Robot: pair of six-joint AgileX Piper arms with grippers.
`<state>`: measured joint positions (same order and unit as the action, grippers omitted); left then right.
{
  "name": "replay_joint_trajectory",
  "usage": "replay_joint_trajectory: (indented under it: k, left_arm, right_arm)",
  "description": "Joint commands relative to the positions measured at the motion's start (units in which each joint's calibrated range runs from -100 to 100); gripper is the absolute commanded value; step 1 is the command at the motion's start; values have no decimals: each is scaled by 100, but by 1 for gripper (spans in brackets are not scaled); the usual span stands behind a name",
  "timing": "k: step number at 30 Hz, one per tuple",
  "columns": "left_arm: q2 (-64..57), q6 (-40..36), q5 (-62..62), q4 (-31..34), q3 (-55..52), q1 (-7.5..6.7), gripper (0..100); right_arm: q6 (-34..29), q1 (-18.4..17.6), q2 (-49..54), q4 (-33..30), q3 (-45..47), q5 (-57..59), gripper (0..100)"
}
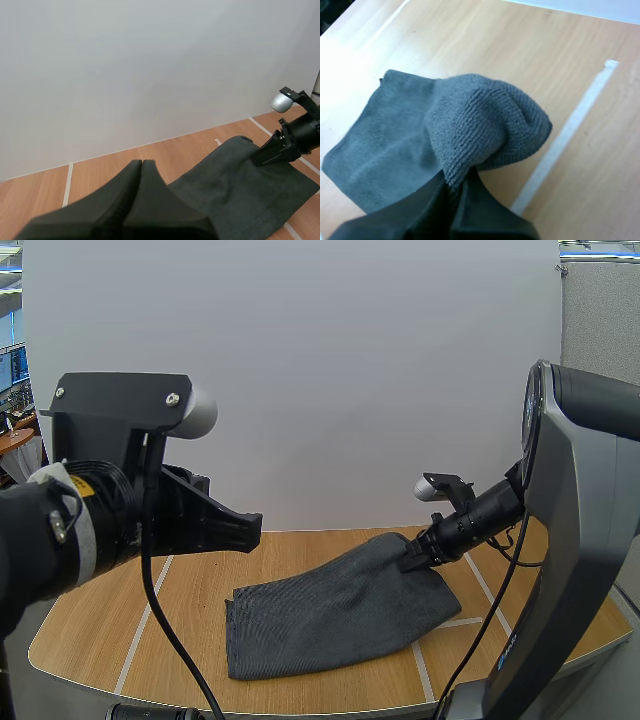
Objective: Fold the towel
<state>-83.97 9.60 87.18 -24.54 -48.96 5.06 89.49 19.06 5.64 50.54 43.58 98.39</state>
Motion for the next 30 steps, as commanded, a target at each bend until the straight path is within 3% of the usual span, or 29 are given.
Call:
replay_joint_trajectory:
  k: [1, 11, 19, 30]
  left_arm:
    - [-253, -20, 11, 100, 46, 8, 0]
    - [-566, -20, 624, 434, 490, 8, 0]
    - [-577, -259, 1282, 749, 955, 8, 0]
    - [-577, -356, 1282, 990, 971, 8, 0]
  right_arm:
    - [-409, -455, 283, 112, 39, 161, 0]
    - [-855, -1409, 283, 321, 39, 85, 0]
    - [-1131, -2130, 283, 594, 14, -1211, 0]
    - [-1349, -2920, -131, 831, -191, -2469, 0]
